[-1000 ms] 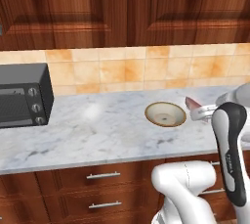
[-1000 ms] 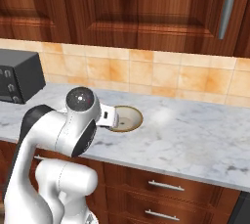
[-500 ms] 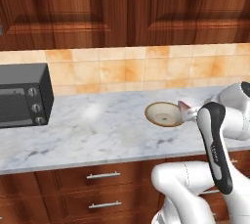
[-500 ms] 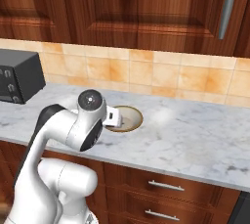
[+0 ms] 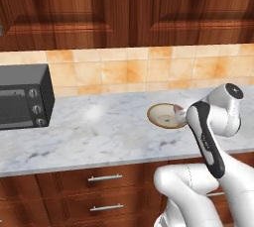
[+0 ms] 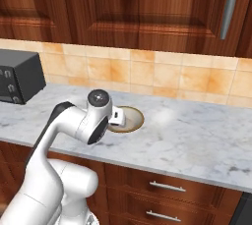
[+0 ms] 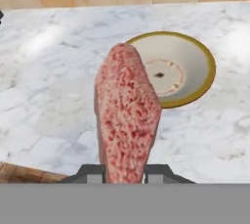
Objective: Take the steak, mango, and pear from the freezer and place them in the bowl on the counter.
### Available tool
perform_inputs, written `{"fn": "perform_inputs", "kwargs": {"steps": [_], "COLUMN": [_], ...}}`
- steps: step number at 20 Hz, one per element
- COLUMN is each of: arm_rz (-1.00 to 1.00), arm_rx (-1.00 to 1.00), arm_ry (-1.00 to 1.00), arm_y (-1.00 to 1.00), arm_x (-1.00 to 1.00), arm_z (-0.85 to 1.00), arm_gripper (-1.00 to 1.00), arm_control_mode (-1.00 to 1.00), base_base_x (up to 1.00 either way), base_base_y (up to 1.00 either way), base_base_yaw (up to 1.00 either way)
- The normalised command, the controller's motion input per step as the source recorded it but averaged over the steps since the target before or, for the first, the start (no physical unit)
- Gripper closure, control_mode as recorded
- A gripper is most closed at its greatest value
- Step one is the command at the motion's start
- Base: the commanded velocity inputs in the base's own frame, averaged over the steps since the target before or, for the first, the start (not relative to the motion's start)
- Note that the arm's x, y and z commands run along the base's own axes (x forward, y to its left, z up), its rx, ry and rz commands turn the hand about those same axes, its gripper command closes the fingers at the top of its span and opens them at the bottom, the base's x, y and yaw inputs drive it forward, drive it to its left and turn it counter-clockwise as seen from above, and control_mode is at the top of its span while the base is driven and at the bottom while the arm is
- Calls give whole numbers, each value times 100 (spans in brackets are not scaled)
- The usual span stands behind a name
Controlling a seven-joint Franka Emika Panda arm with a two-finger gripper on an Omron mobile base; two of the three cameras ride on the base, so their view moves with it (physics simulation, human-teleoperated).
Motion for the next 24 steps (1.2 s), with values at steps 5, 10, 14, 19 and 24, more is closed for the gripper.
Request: {"fn": "perform_inputs", "kwargs": {"steps": [5, 10, 14, 19, 24], "arm_rz": [0, 0, 0, 0, 0], "arm_rx": [0, 1, 1, 0, 0], "arm_ry": [5, 1, 0, 0, 5], "arm_y": [-2, -10, -6, 0, -2], "arm_x": [52, 31, 27, 35, 37], "arm_z": [-40, -14, -10, -29, -21], "arm_gripper": [100, 100, 100, 100, 100], "arm_control_mode": [-100, -100, -100, -100, -100], "base_base_x": [0, 0, 0, 0, 0], "base_base_y": [0, 0, 0, 0, 0], "base_base_yaw": [0, 0, 0, 0, 0]}}
